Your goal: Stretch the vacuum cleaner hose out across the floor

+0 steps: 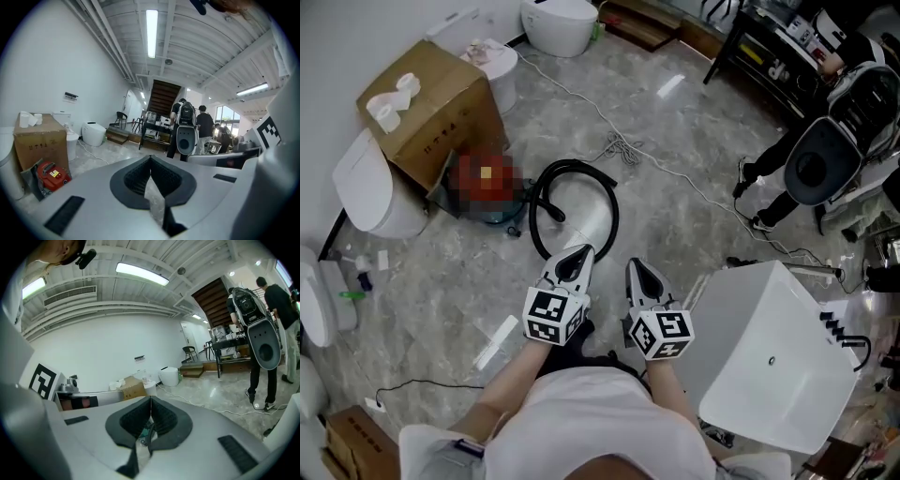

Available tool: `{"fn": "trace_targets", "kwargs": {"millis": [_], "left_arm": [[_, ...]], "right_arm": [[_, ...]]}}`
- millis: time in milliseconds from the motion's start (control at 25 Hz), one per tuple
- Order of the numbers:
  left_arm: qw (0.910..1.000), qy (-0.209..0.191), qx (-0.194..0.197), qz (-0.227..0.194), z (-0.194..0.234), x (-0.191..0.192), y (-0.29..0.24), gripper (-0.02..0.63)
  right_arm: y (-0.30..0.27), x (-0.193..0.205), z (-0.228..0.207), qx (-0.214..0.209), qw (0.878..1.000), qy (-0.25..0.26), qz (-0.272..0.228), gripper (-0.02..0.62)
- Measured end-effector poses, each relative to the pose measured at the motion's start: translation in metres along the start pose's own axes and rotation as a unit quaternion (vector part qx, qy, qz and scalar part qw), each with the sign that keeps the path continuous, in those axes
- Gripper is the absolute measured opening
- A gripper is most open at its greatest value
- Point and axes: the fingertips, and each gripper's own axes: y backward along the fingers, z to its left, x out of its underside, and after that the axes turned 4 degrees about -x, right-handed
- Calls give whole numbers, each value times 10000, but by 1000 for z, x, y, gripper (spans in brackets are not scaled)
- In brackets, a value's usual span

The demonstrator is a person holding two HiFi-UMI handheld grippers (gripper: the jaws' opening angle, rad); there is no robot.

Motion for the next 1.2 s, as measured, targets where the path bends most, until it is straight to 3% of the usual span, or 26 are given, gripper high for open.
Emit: {"fn": "trace_targets", "kwargs": {"millis": [320, 840, 1200], "left_arm": [[9999, -16, 110, -102, 26, -22, -48, 8], [9998, 73, -174, 46, 58, -27, -68, 8], [9987, 229, -445, 139, 84, -30, -106, 8]], "right_arm": [[-47, -19, -26, 98, 9999, 42, -37, 15], [-88, -34, -40, -94, 9999, 6, 58, 15], [-139, -53, -74, -308, 9991, 164, 221, 15]]}}
